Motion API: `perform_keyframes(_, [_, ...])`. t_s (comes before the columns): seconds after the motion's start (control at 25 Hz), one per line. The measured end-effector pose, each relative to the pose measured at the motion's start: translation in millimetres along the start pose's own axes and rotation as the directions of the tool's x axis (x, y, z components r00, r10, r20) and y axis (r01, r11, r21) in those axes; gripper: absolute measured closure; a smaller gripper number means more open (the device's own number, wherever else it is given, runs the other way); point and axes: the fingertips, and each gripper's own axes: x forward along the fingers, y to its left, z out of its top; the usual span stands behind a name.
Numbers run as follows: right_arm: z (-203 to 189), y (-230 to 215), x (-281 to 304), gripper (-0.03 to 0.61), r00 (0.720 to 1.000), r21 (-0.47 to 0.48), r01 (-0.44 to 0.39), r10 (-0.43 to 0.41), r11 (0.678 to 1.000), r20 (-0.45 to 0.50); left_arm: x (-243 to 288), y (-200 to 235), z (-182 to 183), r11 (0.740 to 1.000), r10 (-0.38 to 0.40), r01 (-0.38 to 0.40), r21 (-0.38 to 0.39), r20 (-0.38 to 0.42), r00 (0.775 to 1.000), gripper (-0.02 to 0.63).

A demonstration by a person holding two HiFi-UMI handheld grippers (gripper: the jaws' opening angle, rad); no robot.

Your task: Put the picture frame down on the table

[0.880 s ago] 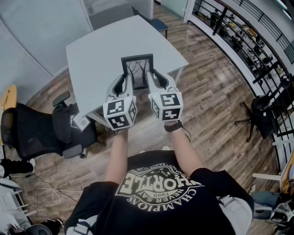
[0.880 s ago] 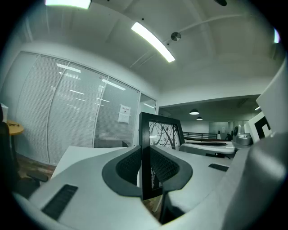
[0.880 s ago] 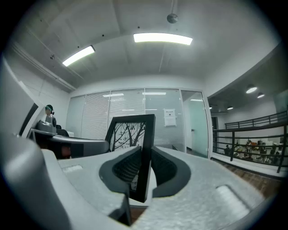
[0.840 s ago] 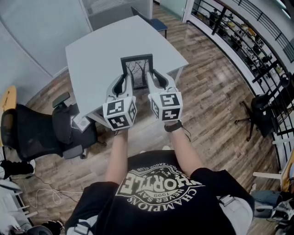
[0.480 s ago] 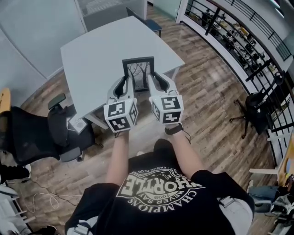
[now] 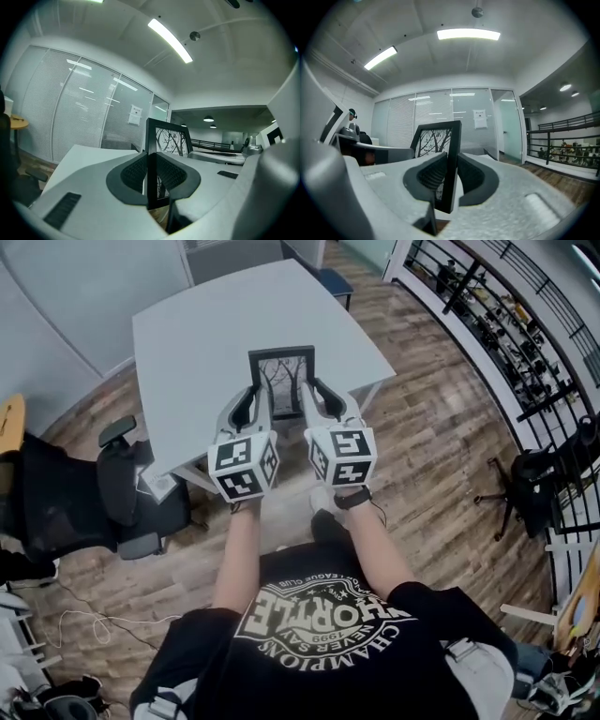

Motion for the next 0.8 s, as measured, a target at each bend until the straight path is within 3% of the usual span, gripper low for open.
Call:
perform_keyframes(0.36, [21, -101, 111, 0.511, 0.996, 0.068, -0.084, 0.084, 0.994, 0.005, 135, -9, 29, 0.997, 0.073, -0.073, 0.016, 0.017, 0.997, 0.548])
perform_keyframes(0.6, [14, -173, 160, 0.509, 0.998, 0.039, -0.052, 0.053, 0.998, -0.02, 218, -29, 23, 0.997, 0.074, -0.074, 0.001, 0.011, 0.997, 0.548])
perform_keyframes(0.8, [12, -206, 183, 0.511, 0.997, 0.045, -0.078, 0.079, 0.996, -0.022, 257, -37, 21, 0.995, 0.103, -0.103, 0.004, 0.013, 0.995, 0.548])
